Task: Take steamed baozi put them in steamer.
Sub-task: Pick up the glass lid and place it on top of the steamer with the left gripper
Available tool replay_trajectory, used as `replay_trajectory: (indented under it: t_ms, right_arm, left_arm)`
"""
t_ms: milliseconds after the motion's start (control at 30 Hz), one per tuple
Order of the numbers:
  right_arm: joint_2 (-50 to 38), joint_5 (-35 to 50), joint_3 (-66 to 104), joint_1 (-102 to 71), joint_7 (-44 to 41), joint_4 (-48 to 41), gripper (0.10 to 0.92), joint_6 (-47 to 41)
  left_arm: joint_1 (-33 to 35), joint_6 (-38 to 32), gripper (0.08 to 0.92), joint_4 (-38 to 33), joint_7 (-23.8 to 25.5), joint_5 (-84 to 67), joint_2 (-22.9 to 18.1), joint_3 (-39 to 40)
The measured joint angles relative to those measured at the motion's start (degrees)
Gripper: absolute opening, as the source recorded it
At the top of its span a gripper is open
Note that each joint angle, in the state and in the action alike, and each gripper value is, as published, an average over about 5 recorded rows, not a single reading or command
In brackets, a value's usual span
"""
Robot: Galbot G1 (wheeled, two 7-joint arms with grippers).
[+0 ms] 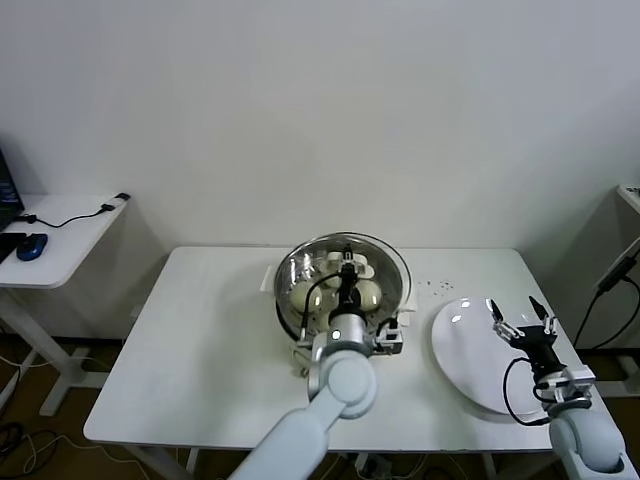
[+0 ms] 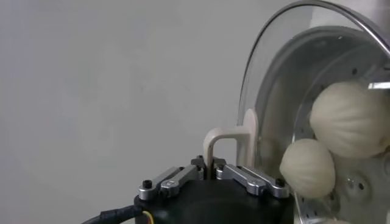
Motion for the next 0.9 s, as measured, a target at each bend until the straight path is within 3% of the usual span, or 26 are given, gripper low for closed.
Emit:
replay_trajectory:
  t_ms: [900]
  right_arm:
    - [1.3,-0.9,0.4,0.0,-0.4,-0.5,0.823,0.4]
  left_arm:
    - [0.3,0.0,0.147,3.8,-1.7,-0.3,-0.6,-1.9]
